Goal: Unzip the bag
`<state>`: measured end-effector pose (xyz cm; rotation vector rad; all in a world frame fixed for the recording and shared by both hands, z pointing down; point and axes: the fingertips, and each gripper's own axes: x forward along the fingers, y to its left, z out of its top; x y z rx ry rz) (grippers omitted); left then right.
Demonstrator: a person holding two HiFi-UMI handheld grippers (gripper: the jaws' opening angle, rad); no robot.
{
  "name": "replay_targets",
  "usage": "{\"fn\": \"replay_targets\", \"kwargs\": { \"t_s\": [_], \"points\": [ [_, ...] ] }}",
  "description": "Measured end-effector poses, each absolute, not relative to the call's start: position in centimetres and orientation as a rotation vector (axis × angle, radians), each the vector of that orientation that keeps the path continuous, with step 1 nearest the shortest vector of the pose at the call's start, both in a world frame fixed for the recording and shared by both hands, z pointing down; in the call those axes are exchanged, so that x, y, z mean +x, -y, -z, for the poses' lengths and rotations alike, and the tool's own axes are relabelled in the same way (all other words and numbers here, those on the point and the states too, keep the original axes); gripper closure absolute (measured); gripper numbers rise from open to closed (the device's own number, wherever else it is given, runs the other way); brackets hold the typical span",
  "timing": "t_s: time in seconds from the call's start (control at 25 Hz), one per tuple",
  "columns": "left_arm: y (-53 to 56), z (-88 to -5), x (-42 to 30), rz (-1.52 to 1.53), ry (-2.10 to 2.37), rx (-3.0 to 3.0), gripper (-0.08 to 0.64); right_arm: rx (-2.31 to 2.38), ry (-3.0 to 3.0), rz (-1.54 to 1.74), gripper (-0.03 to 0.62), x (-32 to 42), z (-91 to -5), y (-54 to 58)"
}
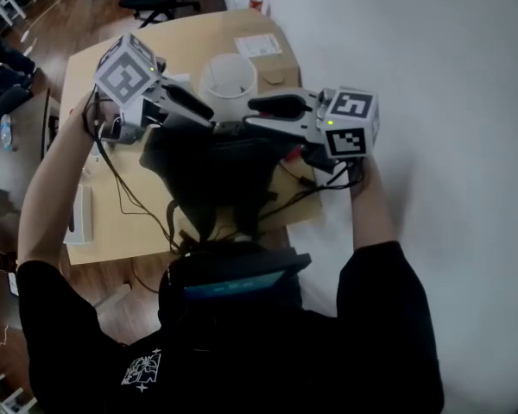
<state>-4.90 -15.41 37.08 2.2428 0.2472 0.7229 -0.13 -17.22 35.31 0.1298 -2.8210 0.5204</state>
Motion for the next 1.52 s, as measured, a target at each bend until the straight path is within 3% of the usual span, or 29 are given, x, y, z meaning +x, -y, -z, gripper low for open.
{"fn": "replay_targets", "kwargs": {
  "t_s": [0.2,0.28,0.36,1.4,1.44,1.52],
  "points": [
    [15.0,-38.0,-3.9,-0.774,-0.294,2.2,0.37,0.127,2.816,-0.533,0.402,0.0,-35.4,17.1],
    [15.7,-38.0,-4.0,-0.748,-0.272,2.251,0.526,0.122,2.815,-0.533,0.402,-0.2,-35.5,17.2],
    [16.0,-37.3,-4.4,-0.69,-0.26,2.296,0.546,0.115,2.808,-0.541,0.402,-0.4,-35.7,17.2],
    [15.4,-34.7,-5.0,-0.506,0.068,2.451,0.555,-0.28,2.476,-0.821,0.402,-1.8,-39.1,17.3],
    [15.5,-34.7,-4.9,-0.5,0.077,2.454,0.555,-0.311,2.473,-0.775,0.409,-1.9,-39.0,17.0],
    [15.6,-34.8,-5.0,-0.492,0.086,2.449,0.555,-0.356,2.507,-0.685,0.498,-1.9,-38.5,16.6]
  ]
}}
